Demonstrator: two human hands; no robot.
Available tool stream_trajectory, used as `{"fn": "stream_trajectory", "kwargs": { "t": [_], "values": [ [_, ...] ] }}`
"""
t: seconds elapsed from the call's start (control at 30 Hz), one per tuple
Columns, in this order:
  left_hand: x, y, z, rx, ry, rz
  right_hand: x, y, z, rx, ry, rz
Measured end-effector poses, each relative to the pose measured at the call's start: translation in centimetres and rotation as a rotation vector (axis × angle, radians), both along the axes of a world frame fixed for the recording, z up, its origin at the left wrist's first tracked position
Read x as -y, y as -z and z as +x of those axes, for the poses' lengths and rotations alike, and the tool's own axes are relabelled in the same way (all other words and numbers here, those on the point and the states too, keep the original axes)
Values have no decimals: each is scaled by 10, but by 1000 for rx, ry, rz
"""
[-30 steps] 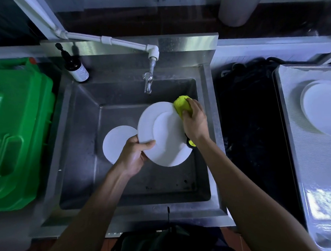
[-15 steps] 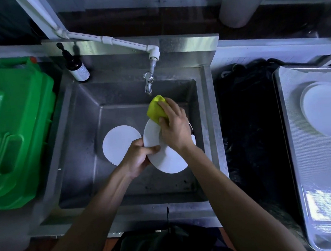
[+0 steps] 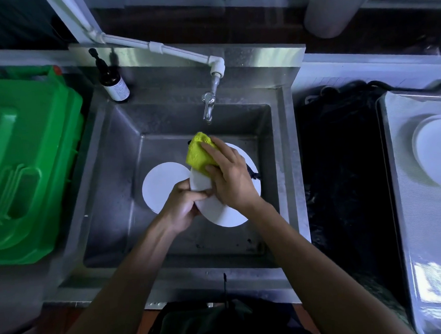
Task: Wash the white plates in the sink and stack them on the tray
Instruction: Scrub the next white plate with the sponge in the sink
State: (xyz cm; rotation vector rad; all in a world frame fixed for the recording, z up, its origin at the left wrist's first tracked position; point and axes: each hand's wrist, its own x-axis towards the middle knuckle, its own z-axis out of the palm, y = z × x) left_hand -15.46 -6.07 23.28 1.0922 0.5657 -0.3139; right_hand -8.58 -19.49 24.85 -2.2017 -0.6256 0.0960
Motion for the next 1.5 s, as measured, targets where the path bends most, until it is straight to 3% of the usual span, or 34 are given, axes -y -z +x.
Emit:
{"fn": "stream_trajectory", "kwargs": {
  "t": [0.3,0.57,0.8,0.97,1.2,1.5],
  "values": [
    [-5,-12,-2,-35,-31,33,19,13,32,-180,238,100],
    [1,-17,4,-22,-131,13,32,27,13,-268,344,122],
    [7,-9,12,-61,-232,0,18,27,-13,-250,325,95],
    [10,-8,17,-87,-280,-5,3,19,-32,-254,329,185],
    [17,-11,19,-78,-381,-167,-11,13,-52,-288,413,247],
    [15,-5,21,-96,-444,-265,-6,16,-59,-200,425,140]
  ]
}}
